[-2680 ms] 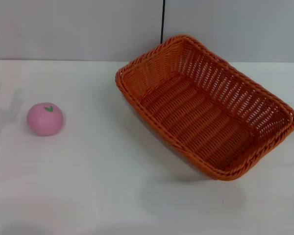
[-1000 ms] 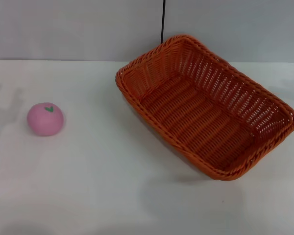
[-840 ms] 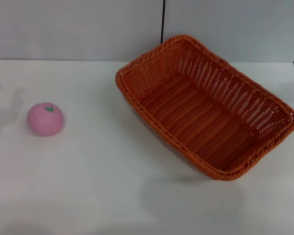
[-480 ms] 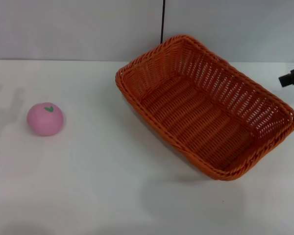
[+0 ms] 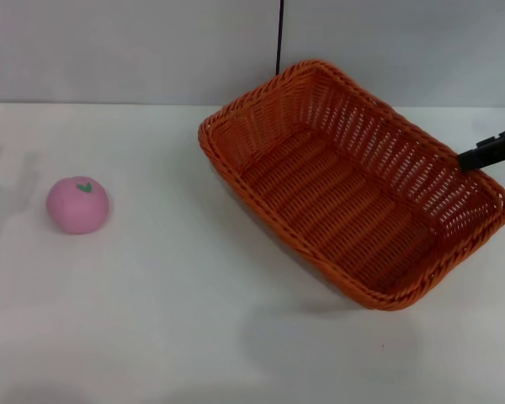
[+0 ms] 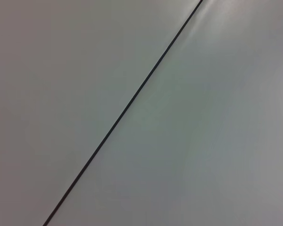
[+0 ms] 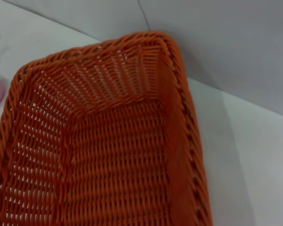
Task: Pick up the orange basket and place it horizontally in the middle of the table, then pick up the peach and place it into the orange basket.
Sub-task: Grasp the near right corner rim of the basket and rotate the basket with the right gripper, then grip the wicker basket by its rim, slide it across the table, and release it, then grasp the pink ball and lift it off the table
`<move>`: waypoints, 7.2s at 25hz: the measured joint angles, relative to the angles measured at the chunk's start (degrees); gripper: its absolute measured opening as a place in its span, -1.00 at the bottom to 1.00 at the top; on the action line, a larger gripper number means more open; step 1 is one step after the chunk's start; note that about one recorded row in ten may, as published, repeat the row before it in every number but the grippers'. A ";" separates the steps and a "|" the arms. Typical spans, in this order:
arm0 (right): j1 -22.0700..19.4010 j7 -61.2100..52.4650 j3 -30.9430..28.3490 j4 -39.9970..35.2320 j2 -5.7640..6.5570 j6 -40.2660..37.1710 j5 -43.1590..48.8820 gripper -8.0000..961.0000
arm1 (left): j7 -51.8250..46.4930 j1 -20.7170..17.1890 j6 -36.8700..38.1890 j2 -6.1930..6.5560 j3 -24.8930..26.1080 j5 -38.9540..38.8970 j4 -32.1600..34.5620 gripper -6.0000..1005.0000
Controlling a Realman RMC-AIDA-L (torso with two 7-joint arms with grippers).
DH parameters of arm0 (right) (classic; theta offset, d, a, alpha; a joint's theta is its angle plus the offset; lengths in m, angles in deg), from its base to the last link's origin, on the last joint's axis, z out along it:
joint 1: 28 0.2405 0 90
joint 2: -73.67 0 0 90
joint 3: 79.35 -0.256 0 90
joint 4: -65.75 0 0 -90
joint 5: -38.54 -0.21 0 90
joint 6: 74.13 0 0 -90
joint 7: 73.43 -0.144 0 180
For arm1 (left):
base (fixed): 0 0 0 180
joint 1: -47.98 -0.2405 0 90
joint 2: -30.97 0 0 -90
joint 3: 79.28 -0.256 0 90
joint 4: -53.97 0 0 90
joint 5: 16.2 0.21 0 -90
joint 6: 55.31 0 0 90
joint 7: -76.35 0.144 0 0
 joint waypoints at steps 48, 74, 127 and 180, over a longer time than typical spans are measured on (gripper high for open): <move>-3.48 15.12 -5.37 -15.45 0.22 -12.49 -9.00 -0.66 | -0.07 -0.01 0.09 0.07 0.36 -0.09 0.63 0.45; 0.54 42.44 3.50 -6.79 -0.95 0.78 -14.79 -0.66 | -1.45 0.58 0.23 -0.35 -0.17 0.00 1.66 0.44; -32.83 65.06 -15.74 30.51 -7.47 -10.78 -83.77 0.22 | 3.57 4.11 20.44 7.94 -27.64 0.65 2.19 0.30; -30.50 65.26 -18.92 36.58 -7.86 -5.66 -83.25 0.22 | 8.76 5.70 28.97 7.15 -27.84 13.24 1.84 -0.35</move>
